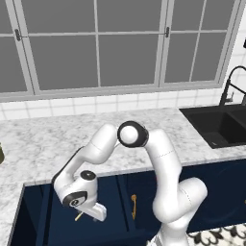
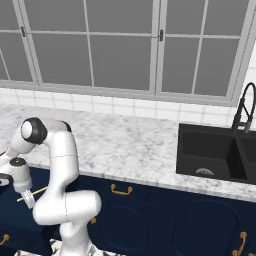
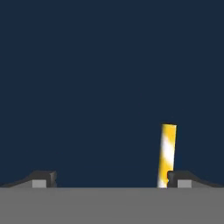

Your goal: Take a straw from the drawer in front and place it inside the glass cup on the dining counter.

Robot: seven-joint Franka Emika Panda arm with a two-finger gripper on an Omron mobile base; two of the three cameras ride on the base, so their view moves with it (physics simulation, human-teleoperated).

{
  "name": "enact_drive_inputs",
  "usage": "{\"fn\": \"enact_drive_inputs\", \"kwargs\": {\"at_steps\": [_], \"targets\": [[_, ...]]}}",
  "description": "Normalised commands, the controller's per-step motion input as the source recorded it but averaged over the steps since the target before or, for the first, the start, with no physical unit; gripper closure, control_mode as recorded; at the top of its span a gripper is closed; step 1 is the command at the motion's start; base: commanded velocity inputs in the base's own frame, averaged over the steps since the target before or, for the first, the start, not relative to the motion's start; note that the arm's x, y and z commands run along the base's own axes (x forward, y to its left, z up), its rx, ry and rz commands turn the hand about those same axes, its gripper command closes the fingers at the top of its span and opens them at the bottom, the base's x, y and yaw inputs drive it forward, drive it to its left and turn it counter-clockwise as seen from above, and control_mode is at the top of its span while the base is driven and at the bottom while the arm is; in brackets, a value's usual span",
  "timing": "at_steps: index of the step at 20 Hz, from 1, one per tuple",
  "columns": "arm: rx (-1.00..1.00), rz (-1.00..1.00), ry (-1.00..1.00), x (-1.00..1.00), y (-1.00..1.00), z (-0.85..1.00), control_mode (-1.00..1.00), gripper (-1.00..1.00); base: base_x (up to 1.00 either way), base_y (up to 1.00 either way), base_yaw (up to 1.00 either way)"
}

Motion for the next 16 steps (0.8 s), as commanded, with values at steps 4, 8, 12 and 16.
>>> {"fn": "enact_drive_inputs", "kwargs": {"at_steps": [4, 8, 12, 16], "targets": [[-0.24, 0.02, -0.1, 0.58, 0.73, 0.67, -1.0, -1.0, 0.0, 0.0, 0.0], [-0.27, 0.0, -0.05, 0.62, 0.76, 0.39, -1.0, -1.0, 0.0, 0.0, 0.0], [-0.45, 0.0, 0.01, 0.46, 0.78, -0.25, -1.0, -1.0, 0.0, 0.0, 0.0], [-0.43, 0.0, 0.0, 0.63, 0.87, -0.03, -1.0, -1.0, 0.0, 0.0, 0.0]]}}
